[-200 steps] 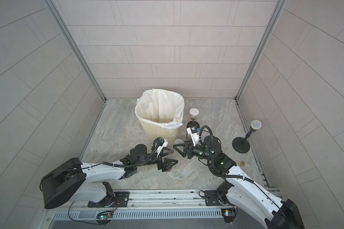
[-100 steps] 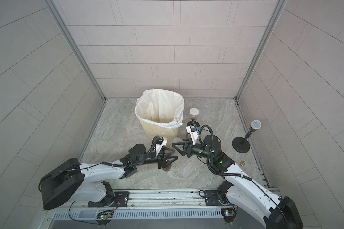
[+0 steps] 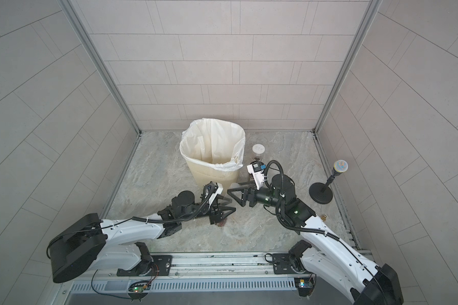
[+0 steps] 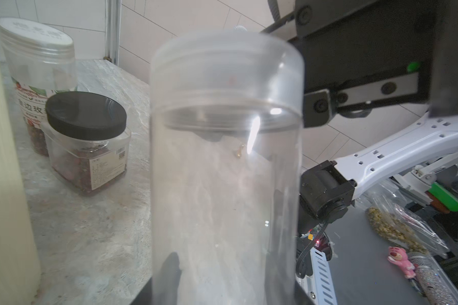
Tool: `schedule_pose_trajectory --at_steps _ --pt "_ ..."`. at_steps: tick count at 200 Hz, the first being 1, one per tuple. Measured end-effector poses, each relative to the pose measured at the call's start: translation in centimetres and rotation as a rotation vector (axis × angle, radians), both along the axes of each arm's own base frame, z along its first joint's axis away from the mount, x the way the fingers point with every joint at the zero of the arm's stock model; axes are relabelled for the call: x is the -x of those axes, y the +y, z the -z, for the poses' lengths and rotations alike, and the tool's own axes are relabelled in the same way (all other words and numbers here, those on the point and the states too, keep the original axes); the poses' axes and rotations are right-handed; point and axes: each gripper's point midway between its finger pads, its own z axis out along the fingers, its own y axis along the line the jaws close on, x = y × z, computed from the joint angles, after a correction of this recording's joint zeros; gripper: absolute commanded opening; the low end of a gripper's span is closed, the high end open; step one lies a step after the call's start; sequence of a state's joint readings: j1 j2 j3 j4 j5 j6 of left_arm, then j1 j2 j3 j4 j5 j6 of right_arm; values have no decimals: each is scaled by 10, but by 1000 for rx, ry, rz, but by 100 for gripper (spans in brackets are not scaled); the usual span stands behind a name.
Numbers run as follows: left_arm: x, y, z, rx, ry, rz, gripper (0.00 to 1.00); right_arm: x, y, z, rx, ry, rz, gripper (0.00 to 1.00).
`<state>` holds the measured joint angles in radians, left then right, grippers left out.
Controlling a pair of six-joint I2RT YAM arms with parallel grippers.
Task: Empty the moldy dried flower tea in the jars
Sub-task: Pick up the jar from the center of the board.
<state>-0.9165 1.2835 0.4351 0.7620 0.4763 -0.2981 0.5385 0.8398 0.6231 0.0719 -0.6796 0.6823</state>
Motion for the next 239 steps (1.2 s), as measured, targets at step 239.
schedule_pose_trajectory --at_steps 239 --pt "11 7 -10 1 71 69 49 8 3 6 45 -54 -174 52"
